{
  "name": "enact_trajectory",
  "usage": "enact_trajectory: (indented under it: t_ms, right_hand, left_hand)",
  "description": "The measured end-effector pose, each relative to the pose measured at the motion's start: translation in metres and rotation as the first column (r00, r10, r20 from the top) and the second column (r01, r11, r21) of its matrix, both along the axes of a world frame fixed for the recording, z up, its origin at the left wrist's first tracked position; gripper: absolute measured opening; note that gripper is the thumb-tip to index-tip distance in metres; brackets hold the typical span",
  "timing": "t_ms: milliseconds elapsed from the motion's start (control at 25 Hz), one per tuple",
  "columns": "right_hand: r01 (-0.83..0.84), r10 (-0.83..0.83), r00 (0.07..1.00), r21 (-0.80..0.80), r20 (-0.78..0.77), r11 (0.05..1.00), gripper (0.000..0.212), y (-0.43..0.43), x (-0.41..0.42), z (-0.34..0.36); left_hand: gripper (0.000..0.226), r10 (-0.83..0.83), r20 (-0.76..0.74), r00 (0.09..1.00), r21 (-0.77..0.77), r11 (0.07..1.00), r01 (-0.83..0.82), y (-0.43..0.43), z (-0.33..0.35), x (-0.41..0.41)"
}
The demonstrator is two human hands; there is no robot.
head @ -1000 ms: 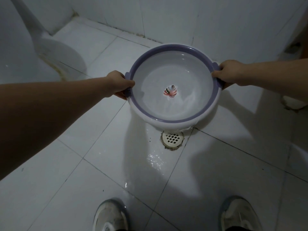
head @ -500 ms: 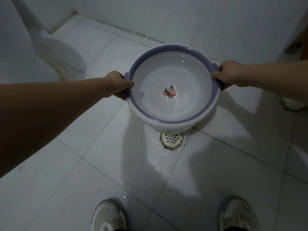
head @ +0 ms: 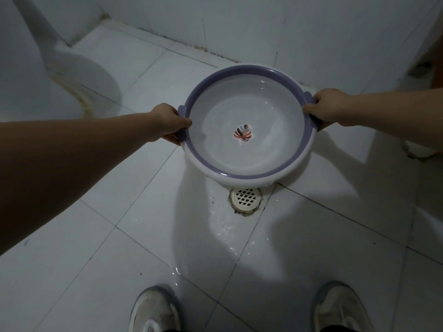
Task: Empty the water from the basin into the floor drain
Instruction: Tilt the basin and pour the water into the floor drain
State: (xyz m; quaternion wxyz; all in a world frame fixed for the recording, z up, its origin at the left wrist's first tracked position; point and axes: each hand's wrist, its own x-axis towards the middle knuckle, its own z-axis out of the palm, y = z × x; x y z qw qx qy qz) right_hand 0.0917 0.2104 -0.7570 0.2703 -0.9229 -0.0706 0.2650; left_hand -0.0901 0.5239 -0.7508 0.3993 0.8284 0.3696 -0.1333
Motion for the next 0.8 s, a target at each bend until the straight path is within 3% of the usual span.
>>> enact_trajectory:
  t_ms: [800]
  right_hand:
    - [-0.013, 0.013, 1.000, 0.025, 0.012, 1.000, 0.029, -0.0058, -0.0013, -0.0071]
  left_hand:
    - [0.020, -0.009, 0.022, 1.000, 0.011, 1.000, 0.009, 0.0008, -0.0077, -0.0046]
